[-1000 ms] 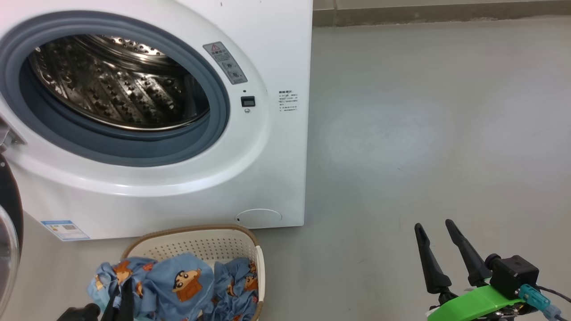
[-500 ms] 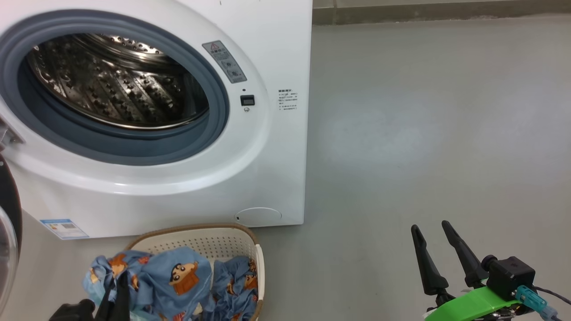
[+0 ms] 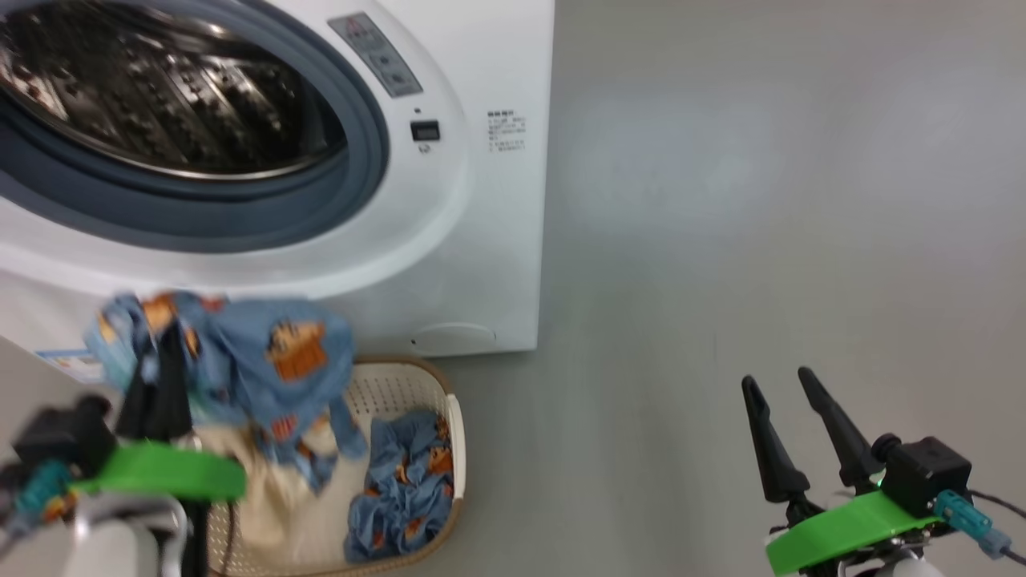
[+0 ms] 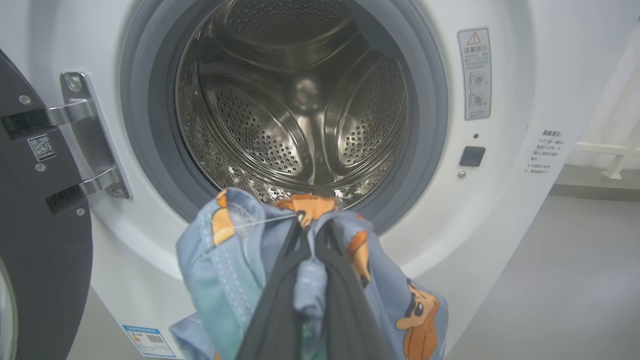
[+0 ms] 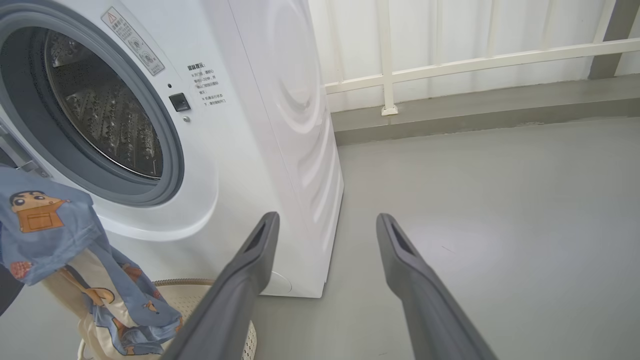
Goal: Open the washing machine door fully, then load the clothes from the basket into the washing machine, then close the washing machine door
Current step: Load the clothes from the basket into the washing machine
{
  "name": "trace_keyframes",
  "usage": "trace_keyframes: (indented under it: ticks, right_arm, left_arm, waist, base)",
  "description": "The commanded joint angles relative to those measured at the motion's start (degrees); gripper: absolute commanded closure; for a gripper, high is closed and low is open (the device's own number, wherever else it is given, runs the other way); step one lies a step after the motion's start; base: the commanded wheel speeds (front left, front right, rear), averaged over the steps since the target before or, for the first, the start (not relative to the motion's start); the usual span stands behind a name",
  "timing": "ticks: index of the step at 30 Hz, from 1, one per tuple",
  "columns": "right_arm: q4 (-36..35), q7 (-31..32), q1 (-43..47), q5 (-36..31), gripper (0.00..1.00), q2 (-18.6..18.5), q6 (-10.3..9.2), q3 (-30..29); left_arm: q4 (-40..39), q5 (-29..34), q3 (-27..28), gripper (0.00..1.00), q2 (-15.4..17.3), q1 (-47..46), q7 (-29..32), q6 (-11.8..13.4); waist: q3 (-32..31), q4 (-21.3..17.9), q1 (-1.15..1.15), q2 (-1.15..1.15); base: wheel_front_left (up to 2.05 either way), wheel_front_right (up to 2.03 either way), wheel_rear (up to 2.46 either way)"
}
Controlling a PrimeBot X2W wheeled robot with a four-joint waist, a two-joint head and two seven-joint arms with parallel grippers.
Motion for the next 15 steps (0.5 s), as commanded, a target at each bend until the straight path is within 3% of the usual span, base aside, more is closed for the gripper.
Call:
trace_keyframes:
  ticks: [1, 15]
  right_arm:
    - [-1.7, -0.5, -2.0, -0.5, 0.0, -0.4, 0.09, 1.2]
    - [-2.7, -0.7, -6.6, -0.4, 0.0, 0.6, 0.09, 1.5]
  left_arm:
    - [-2.0, -0.7, 1.9, 1.0, 2.2, -3.8, -0.8, -0.1]
    - [5.8, -4.8, 1.8, 1.0, 12.7, -26.3, -0.8, -0.1]
  waist:
    - [3.6, -1.1, 0.0, 0.0]
    - [17.8, -7.8, 0.0, 0.0]
  base:
    - [0.0, 0.0, 0.0]
    - [0.0, 0.0, 0.0]
